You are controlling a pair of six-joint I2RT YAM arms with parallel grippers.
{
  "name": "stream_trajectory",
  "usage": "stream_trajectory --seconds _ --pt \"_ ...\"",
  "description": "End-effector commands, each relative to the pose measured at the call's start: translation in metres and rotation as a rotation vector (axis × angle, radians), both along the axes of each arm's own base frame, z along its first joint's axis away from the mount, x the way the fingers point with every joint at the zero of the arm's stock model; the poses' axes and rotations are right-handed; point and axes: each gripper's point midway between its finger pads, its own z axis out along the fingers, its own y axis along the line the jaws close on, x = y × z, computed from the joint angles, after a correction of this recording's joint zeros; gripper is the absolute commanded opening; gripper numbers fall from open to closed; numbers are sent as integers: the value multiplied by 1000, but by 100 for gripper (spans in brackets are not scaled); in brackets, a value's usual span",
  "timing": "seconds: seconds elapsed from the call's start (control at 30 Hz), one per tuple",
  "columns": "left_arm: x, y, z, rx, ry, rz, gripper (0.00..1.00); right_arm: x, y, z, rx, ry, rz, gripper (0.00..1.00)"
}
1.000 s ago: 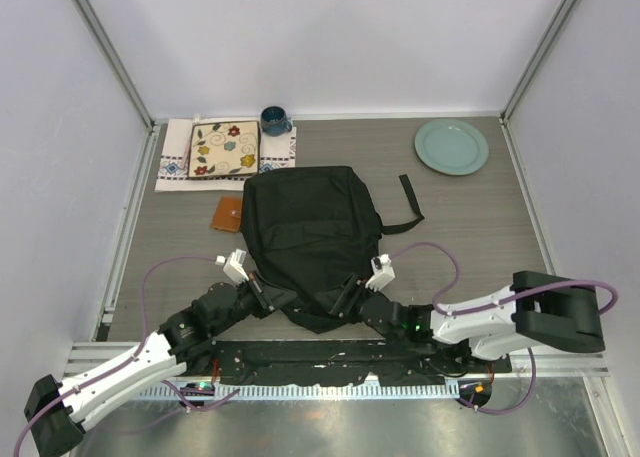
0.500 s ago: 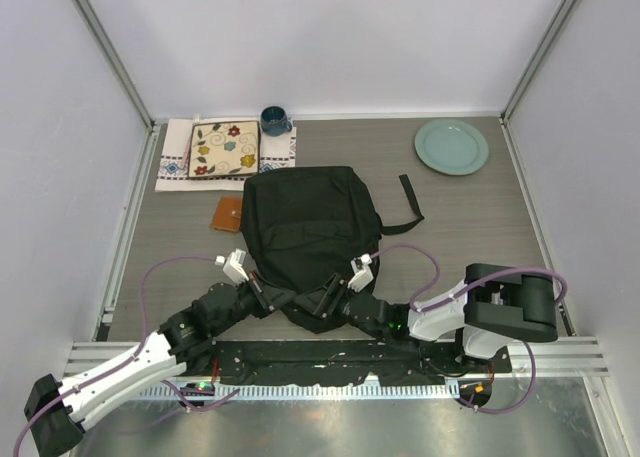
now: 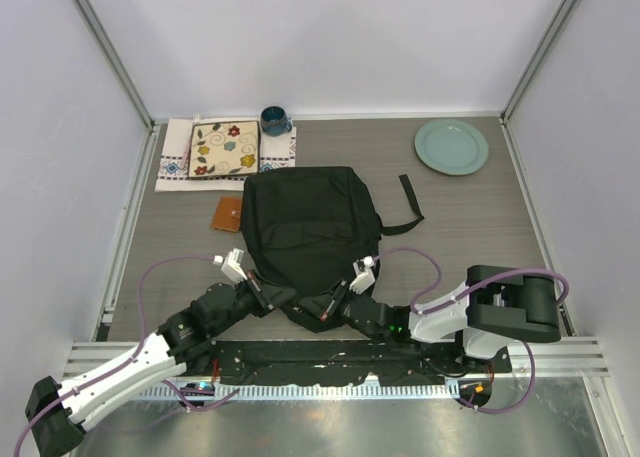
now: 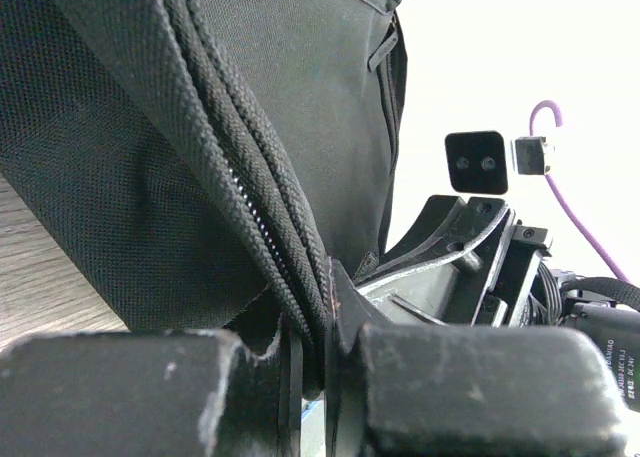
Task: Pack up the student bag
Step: Zip the student bag at the center of the board.
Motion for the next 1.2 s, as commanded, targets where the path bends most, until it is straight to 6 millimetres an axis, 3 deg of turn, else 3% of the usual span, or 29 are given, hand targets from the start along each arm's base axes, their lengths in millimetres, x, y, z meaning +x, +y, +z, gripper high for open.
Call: stream_trajectory --seconds 0.0,0.23,0.27,0.33,0.37,0.43,0.5,0.7,0.8,0.93,1.07,1.17 --pt "7 7 -23 7 -29 47 0 -1 4 26 72 -30 -11 1" --pt "5 9 -27 22 -18 44 0 8 0 37 13 -110 -42 1" --pt "6 9 -25 25 -19 50 0 10 -9 32 -52 -115 -58 1" --pt "6 14 -32 70 -1 59 0 16 -17 40 -110 -174 -97 1" --pt "7 15 -29 79 -1 65 0 18 -26 30 -195 -185 -103 1" --pt "7 19 -33 115 -1 73 0 23 -31 45 -223 -220 -126 1" --pt "9 21 -33 123 -4 82 0 22 -37 44 -278 -253 -113 1" --pt "12 13 -17 98 -27 70 0 12 -25 40 -323 -266 -33 1" --pt "12 10 -17 92 -25 56 0 8 -17 36 -315 -266 -10 14" --pt "10 5 -17 87 -24 35 0 6 -9 38 -278 -266 -5 22" --pt "11 3 -16 77 -27 30 0 6 -7 41 -261 -261 -2 24" --pt "11 2 -14 70 -33 28 0 5 -6 40 -255 -259 2 20"
